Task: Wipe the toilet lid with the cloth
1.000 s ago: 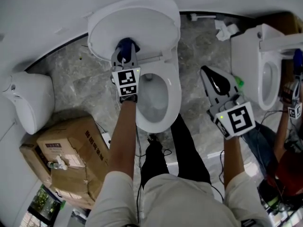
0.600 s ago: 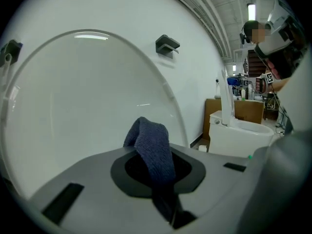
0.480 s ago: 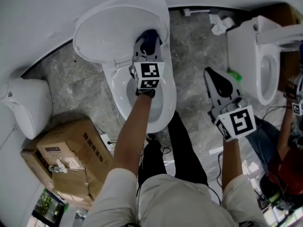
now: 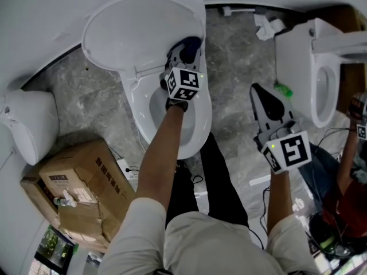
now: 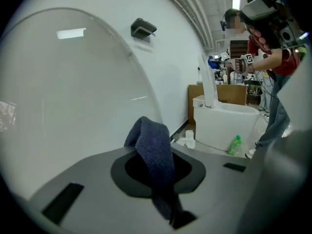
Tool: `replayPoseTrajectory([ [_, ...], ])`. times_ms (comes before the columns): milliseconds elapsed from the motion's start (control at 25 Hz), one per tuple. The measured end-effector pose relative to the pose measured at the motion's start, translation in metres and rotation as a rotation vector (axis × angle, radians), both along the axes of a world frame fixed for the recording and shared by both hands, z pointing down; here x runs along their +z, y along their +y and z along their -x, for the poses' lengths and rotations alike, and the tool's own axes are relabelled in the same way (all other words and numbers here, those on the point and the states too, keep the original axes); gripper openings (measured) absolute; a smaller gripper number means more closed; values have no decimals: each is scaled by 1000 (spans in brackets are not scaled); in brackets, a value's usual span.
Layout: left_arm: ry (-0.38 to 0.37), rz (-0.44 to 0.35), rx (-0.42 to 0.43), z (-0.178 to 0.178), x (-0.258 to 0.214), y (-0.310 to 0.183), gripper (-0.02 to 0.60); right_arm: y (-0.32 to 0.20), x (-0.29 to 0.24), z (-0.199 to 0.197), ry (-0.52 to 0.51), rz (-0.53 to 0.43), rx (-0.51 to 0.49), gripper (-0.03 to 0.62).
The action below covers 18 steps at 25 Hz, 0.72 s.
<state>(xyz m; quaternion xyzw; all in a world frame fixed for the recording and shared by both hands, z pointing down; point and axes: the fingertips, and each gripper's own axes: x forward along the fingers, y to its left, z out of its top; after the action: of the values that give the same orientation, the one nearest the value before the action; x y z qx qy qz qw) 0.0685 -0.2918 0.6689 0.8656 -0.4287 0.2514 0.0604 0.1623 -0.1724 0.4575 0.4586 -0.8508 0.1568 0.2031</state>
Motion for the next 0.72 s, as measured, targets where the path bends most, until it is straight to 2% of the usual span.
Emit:
replayPoseTrajectory([
  [240, -37, 21, -120, 74, 16, 3, 43, 2, 5, 0, 15, 12, -11, 29],
  [520, -149, 0, -165, 165, 21, 15, 43, -3, 10, 29, 7, 14, -65, 29],
  [720, -194, 0, -227, 218, 22, 23, 43, -12, 10, 49, 9, 12, -110, 29],
])
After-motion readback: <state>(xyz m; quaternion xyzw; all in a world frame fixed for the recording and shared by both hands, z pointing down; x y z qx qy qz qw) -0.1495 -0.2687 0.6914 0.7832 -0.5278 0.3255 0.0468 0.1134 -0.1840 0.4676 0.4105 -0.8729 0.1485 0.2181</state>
